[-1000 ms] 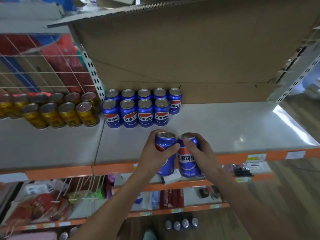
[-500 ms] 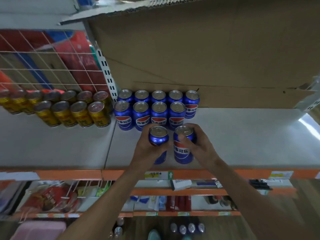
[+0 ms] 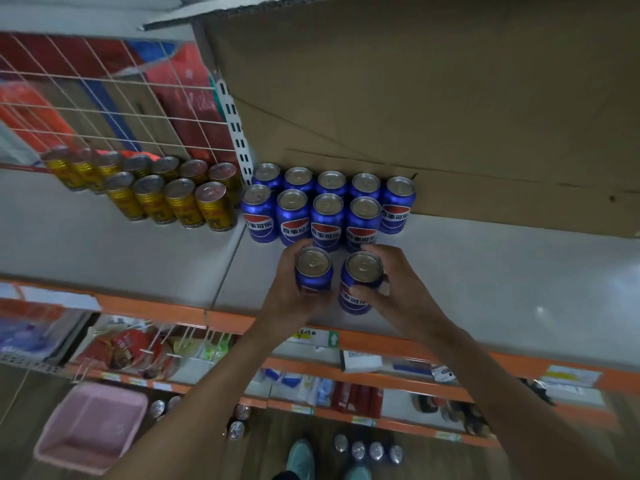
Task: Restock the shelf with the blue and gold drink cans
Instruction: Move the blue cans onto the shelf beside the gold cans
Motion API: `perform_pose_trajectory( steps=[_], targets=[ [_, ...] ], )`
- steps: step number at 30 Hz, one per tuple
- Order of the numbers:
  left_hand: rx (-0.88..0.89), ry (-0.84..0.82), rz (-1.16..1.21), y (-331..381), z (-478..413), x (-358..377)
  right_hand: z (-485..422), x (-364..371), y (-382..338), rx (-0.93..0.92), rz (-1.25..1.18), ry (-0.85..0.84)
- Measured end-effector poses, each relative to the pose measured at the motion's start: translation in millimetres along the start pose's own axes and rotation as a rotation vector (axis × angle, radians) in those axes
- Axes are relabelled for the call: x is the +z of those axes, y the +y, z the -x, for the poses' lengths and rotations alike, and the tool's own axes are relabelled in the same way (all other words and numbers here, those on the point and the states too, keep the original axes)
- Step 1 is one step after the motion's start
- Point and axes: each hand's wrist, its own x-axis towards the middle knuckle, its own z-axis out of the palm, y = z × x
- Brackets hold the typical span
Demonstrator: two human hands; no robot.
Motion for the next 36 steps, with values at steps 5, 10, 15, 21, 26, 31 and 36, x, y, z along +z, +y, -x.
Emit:
perform_pose_trajectory(
  steps=[5, 10, 15, 21, 26, 31, 36],
  targets=[
    [0.039, -0.061, -0.332, 2.9, 7.8, -18.8, 2.2, -2.9, -6.1, -0.184, 0.402, -0.002],
    [0.124, -0.094, -0.614, 6.0, 9.6, -20.2, 7.9, 3.3, -9.6, -0.177, 0.509, 0.006],
    [0.215, -0.034, -0.696, -0.4, 12.0, -12.0, 5.8, 6.6, -18.5, -0.099, 0.48, 0.058],
    [0.266, -0.049, -0.737, -4.0, 8.4, -21.5, -5.0, 16.8, -30.5, -0.093, 0.396, 0.013],
    [0.281, -0.087, -0.786, -11.0, -0.7, -52.7, -15.9, 40.6, -40.9, -0.095, 0.374, 0.011],
    [0.27, -0.062, -0.803, -17.2, -17.9, -87.5, -31.0, 64.4, -56.1, -0.037, 0.345, 0.028],
    [0.259, -0.07, -0.776, -26.0, -32.6, -115.5, -50.6, 85.6, -69.2, -0.053, 0.276, 0.045]
  ],
)
